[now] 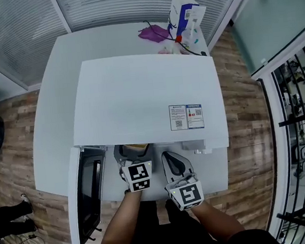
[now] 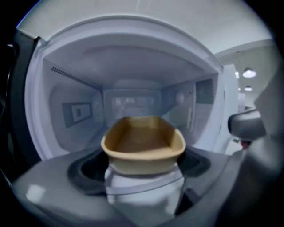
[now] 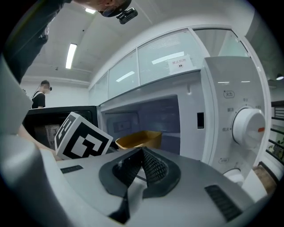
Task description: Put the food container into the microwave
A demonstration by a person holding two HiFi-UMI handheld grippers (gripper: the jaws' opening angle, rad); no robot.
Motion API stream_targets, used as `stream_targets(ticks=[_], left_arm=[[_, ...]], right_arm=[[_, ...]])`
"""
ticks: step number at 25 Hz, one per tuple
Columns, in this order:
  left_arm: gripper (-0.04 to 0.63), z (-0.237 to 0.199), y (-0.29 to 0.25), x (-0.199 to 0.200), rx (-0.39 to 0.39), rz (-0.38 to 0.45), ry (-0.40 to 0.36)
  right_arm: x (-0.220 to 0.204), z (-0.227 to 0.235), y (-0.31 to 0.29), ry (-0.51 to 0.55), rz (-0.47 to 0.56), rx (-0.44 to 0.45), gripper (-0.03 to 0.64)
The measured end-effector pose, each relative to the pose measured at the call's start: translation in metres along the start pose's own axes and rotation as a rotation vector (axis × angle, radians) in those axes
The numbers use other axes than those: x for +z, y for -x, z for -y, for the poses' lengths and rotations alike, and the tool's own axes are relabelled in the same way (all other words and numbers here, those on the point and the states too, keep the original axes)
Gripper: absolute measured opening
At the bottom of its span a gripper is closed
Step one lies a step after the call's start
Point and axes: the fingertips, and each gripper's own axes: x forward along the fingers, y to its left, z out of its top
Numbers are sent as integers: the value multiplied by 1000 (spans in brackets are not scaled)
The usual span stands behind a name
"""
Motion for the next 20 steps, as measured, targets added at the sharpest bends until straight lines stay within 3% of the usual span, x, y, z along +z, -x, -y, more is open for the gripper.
stream_targets(ticks=[9,12,20], left_arm=[[489,-6,-18,-5,38,-17,26],[526,-7,-18,-7,56,-21,48],[542,-1,11,-9,28,-15,46]], right_arm=[[9,-5,1,-43,15,-35,5],[8,-6,3,-53,14,-46,5],[16,1,18,-36,33,-47,5]])
